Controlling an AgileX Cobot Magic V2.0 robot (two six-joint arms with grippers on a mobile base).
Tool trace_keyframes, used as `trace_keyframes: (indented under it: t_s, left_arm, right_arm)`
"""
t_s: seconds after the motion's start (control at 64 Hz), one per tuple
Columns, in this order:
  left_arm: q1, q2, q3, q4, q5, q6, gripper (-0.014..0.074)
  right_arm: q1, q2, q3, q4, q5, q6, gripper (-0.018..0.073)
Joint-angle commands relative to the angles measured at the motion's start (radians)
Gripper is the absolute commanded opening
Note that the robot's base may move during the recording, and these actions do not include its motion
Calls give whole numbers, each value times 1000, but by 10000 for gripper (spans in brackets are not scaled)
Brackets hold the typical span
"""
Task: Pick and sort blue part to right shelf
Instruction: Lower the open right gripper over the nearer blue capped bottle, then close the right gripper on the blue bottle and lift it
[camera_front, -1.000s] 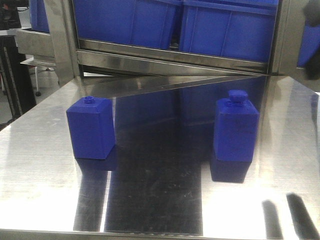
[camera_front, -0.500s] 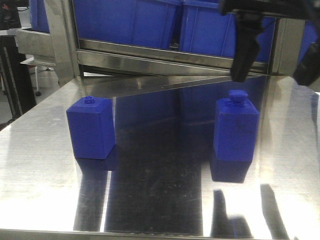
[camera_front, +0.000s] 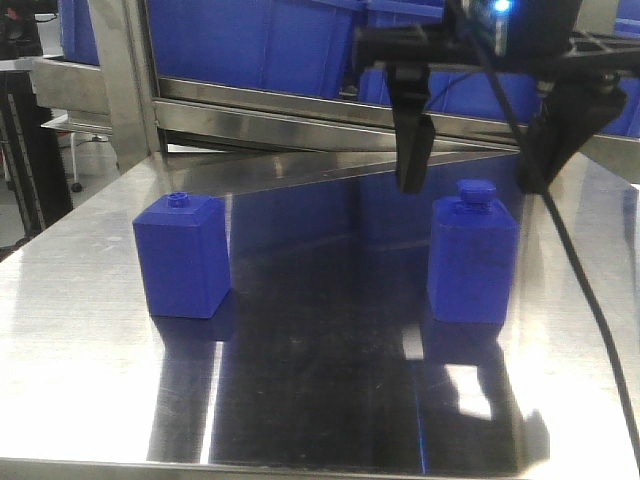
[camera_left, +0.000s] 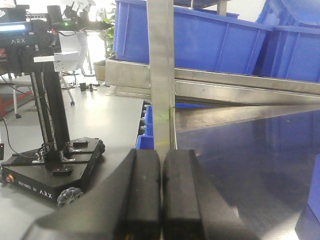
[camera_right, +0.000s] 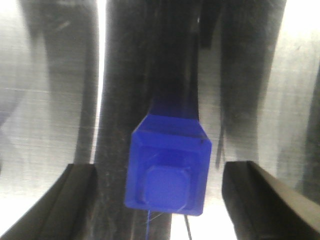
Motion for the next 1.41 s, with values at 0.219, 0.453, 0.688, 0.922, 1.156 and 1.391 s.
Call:
trace_keyframes:
  t_s: [0.219, 0.453, 0.688, 0.922, 1.156, 1.391]
  left_arm:
    - [-3, -23, 24, -7, -89, -8, 124]
    - [-3, -23, 24, -7, -89, -8, 124]
    - [-3, -23, 24, -7, -89, -8, 124]
    - [-3, -23, 24, -7, -89, -8, 124]
    - [-3, -23, 24, -7, -89, -8, 124]
    - [-3, -23, 24, -7, -89, -8, 124]
  right_arm:
    - [-13, 20, -22, 5, -17, 2, 589]
    - [-26, 37, 26, 33, -81, 2, 589]
    - [-26, 87, 26, 35, -55, -2, 589]
    - [-26, 95, 26, 35, -63, -2, 589]
    - [-26, 95, 26, 45, -58, -2, 578]
    - [-26, 95, 26, 47, -61, -2, 435]
